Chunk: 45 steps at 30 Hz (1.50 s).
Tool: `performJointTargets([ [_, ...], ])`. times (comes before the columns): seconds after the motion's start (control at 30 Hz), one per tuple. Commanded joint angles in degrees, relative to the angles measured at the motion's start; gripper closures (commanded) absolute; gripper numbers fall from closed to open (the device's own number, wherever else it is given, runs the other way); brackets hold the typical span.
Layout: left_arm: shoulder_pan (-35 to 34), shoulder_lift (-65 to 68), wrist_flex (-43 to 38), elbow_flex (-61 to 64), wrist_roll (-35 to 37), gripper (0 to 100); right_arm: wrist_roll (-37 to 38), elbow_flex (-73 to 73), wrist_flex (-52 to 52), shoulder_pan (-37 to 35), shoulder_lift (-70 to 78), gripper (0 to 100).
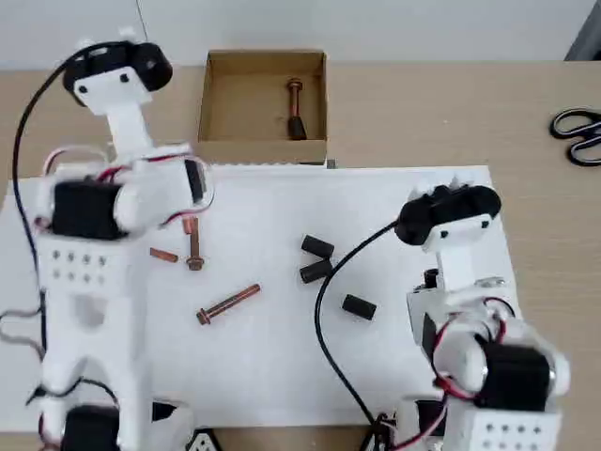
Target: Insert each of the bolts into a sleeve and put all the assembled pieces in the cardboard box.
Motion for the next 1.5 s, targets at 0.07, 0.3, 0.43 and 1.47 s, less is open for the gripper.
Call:
performJointTargets([
  [0.07, 0.26, -14.33, -6.59, 9.27, -2.73, 100, -4.22, 4.75, -7.16, 0.13, -6.2, 99.6],
  [0.3, -0.18, -32.88, -18.2, 32.57, -2.46, 100, -11.69, 18.11, -18.24, -8.75, -14.02, 99.6],
  [0.43, -0.18, -45.63, -26.2, 49.54, -2.64, 100, -15.3, 25.93, -25.01, -19.03, -20.0, 99.6],
  [1.47, 12.92, -83.43, -45.19, 80.48, 14.42, 100, -3.6, 55.65, -55.16, -49.36, -38.11, 99.7],
])
